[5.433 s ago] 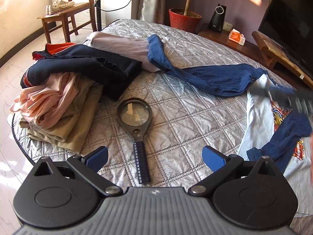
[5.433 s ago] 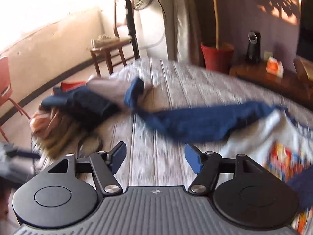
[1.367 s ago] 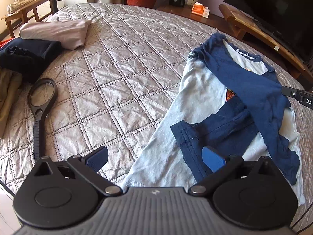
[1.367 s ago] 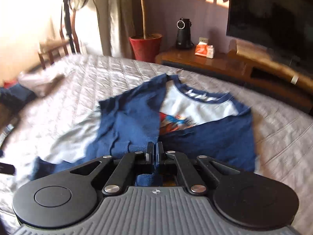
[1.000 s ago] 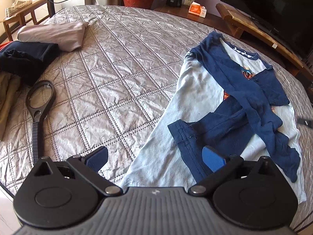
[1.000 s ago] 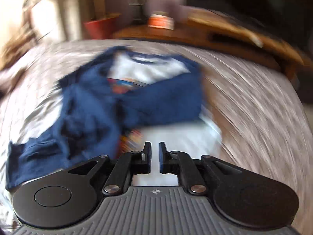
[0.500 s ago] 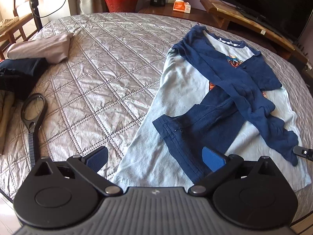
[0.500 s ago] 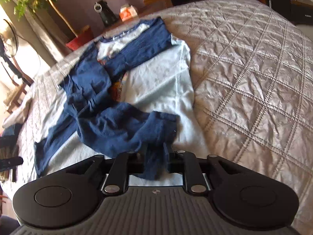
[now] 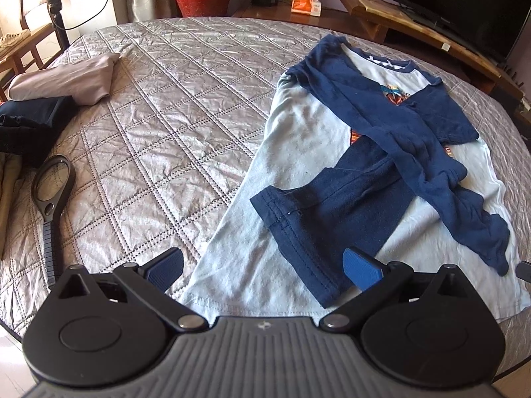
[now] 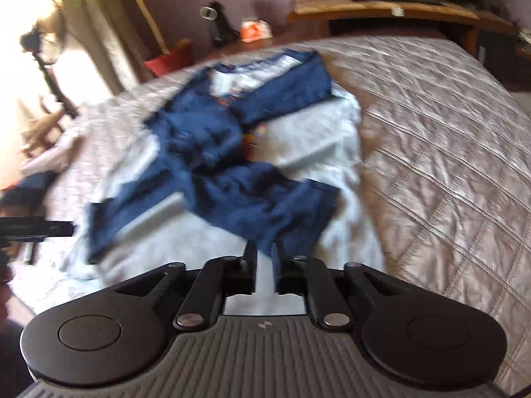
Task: Fold clothes
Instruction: 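Pinch the folded sleeve cuff with the right tool, straighten it, release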
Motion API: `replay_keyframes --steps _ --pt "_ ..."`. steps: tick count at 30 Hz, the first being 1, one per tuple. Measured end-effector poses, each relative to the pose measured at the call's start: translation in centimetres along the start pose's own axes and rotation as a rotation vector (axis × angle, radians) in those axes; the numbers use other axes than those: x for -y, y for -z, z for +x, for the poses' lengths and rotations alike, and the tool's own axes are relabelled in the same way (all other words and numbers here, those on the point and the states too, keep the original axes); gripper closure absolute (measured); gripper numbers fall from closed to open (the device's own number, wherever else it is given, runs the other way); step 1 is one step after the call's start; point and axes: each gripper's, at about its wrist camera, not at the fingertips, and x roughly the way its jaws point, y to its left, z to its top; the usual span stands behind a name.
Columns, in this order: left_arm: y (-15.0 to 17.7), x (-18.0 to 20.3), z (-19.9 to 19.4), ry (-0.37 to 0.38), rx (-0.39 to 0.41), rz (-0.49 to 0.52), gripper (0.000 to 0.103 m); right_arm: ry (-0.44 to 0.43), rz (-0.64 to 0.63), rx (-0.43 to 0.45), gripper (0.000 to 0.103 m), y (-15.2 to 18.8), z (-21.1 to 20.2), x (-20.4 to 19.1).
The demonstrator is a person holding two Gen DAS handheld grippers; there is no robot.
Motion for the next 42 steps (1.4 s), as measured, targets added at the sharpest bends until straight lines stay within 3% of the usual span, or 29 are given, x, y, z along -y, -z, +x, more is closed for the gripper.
replay_keyframes --steps 3,5,6,7,9,11,12,16,26,33,36,37,38,39,42 --pt "0.2 0.4 -0.2 0.004 0.010 0.012 0.001 -0.002 0.107 0.017 0.082 0.1 1.2 1.7" --pt "0.2 0.6 -0.2 0.004 0.015 0.025 0.001 0.027 0.108 0.014 0.074 0.4 1.9 1.6" --pt "0.2 0.6 -0.2 0.005 0.016 0.031 0.001 0.044 0.103 0.012 0.058 0.5 2.3 1.5" --pt "0.2 0.7 -0.1 0.007 0.015 0.033 0.001 0.046 0.095 0.021 0.033 0.7 2.5 1.3" --pt "0.2 0.6 0.0 0.011 0.013 0.036 0.001 0.062 0.065 0.042 0.014 0.9 2.7 0.7" --pt "0.2 0.7 0.1 0.012 0.012 0.040 0.001 0.107 0.016 0.042 0.049 1.2 3.0 -0.1" --pt "0.2 0.7 0.1 0.013 0.012 0.042 0.001 0.103 -0.001 0.040 0.089 1.4 3.2 -0.4" --pt "0.2 0.5 0.2 0.014 0.010 0.038 0.001 0.087 -0.017 0.059 0.095 1.5 2.6 -1.3" --pt "0.4 0.9 0.3 0.019 0.004 0.071 0.001 0.104 0.049 0.097 0.095 1.6 -1.0 -3.7" --pt "0.8 1.6 -0.2 -0.004 0.031 0.129 0.001 0.167 0.084 -0.034 0.094 4.6 0.6 -3.9" --pt "0.8 1.7 -0.3 -0.010 0.036 0.146 0.001 0.191 0.160 0.005 0.083 5.0 -0.2 -3.7" --pt "0.8 1.7 -0.3 -0.010 0.035 0.148 0.001 0.181 0.190 0.035 0.069 4.9 -0.7 -3.6" --pt "0.8 1.7 -0.3 -0.010 0.034 0.150 0.001 0.184 0.209 0.057 0.052 4.6 -1.1 -3.6" --pt "0.8 1.8 -0.3 -0.011 0.035 0.153 0.001 0.193 0.223 0.075 0.006 4.3 -1.5 -3.7" --pt "0.9 1.9 -0.4 -0.017 0.041 0.172 0.001 0.251 0.194 0.125 0.002 3.4 -2.8 -4.2"
